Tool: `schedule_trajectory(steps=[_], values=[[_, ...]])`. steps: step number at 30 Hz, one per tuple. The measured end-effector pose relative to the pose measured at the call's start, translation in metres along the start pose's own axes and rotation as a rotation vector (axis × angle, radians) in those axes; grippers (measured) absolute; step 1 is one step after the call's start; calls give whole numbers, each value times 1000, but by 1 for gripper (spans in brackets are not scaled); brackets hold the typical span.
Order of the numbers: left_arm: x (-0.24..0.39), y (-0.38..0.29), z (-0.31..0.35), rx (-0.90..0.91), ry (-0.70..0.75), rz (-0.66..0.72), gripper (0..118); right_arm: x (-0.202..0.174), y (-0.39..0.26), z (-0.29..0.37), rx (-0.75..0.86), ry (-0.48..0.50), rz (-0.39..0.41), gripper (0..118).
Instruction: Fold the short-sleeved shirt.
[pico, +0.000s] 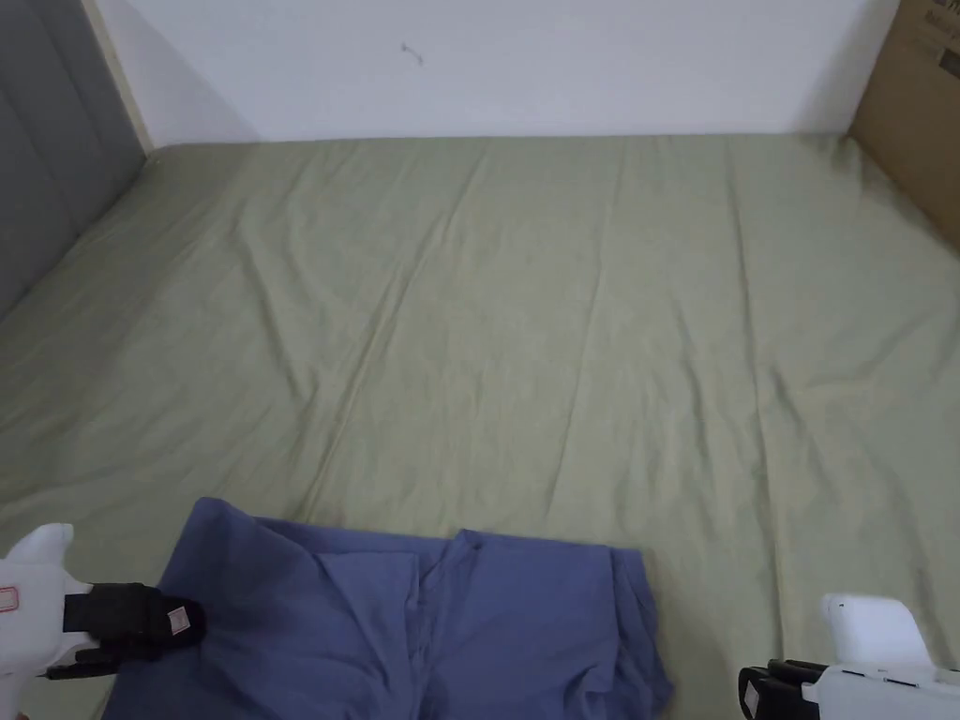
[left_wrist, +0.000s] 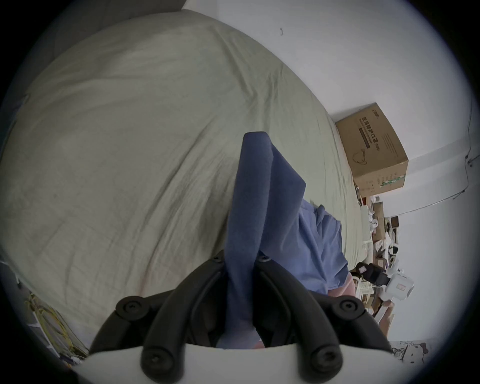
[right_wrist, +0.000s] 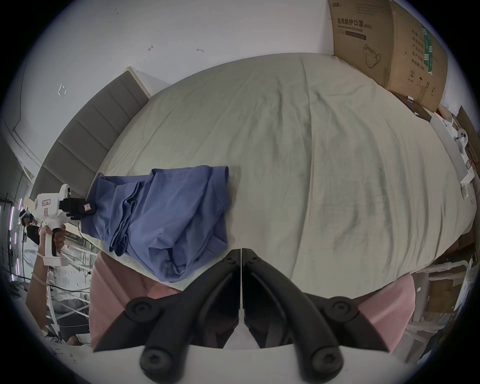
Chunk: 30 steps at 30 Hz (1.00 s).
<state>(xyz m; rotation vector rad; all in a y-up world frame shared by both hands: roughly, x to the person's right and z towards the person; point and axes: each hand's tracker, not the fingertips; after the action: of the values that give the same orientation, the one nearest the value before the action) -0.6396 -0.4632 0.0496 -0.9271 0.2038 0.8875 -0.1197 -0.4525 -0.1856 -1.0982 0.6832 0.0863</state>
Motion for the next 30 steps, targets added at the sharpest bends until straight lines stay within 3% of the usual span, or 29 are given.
schedule_trajectory(steps=[3, 6, 11, 19, 21, 22, 23, 24, 29, 30], values=[[33, -3, 4, 28, 39, 19, 13, 4, -1, -1, -4, 6, -11, 1], [68, -5, 12, 57, -72, 40, 13, 10, -1, 1, 0, 8, -25, 1], [158, -14, 16, 72, -145, -98, 13, 28, 1, 8, 27, 0, -52, 1], [249, -38, -86, -106, -172, -289, 14, 55, -8, 18, 50, -19, -119, 1], [261, -48, -121, -172, -158, -327, 32, 61, -13, 20, 54, -29, -132, 1], [266, -55, -136, -212, -161, -335, 54, 65, -15, 21, 54, -39, -146, 1], [270, -62, -151, -261, -173, -343, 86, 69, -18, 21, 52, -46, -161, 1], [274, -68, -160, -311, -170, -364, 95, 73, -20, 21, 48, -50, -176, 1], [276, -70, -153, -274, -165, -376, 92, 87, -30, 22, 33, -63, -210, 1], [272, -66, -146, -247, -151, -363, 86, 89, -31, 22, 31, -68, -212, 1]])
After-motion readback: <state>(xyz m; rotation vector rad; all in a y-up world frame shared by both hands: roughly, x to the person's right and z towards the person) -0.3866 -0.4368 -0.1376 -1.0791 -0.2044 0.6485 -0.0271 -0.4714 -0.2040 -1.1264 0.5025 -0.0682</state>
